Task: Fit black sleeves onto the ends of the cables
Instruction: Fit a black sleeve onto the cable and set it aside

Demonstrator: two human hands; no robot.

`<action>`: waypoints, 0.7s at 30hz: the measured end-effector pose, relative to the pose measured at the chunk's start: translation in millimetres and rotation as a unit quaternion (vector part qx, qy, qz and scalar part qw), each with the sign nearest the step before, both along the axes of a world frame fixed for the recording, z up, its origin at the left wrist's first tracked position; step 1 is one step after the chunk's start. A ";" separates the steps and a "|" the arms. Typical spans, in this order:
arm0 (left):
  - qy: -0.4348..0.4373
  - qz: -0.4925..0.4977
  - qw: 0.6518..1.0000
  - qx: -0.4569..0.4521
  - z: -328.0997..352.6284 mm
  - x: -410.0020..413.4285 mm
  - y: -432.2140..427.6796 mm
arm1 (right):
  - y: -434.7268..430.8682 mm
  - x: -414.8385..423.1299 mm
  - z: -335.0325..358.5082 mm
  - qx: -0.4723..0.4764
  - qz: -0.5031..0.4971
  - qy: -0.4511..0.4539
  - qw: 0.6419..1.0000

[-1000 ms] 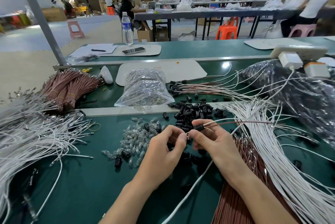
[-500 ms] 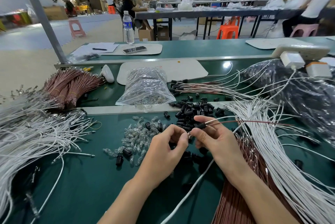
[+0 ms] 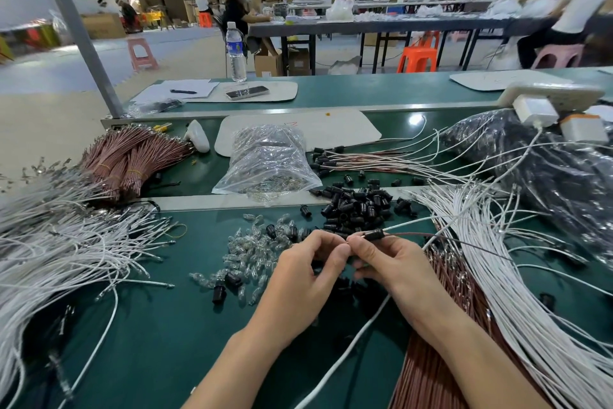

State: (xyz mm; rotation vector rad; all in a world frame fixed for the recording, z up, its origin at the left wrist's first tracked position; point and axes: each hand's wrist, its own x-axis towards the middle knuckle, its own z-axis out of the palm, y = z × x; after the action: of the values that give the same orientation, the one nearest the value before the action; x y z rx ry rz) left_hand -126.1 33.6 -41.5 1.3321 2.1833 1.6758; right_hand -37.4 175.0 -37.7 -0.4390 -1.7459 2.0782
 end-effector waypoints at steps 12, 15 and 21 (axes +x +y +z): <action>-0.132 0.011 0.991 0.020 1.8 5.1 3.2 | 1.1 -1.4 -1.2 -0.038 0.013 0.012 0.999; -0.102 0.016 0.995 -0.008 5.6 4.8 -0.4 | 0.1 -0.5 -1.2 -0.022 0.007 0.007 1.000; 0.139 0.211 0.948 -0.194 6.7 -29.3 -30.9 | 2.7 -0.7 -1.4 -0.054 -0.031 -0.007 0.998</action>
State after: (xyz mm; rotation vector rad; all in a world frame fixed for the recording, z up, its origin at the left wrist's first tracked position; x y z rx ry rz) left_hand -155.4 2.7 -34.9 1.1029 2.9359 1.0987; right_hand -38.1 177.7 -39.1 -0.5348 -1.6123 2.1367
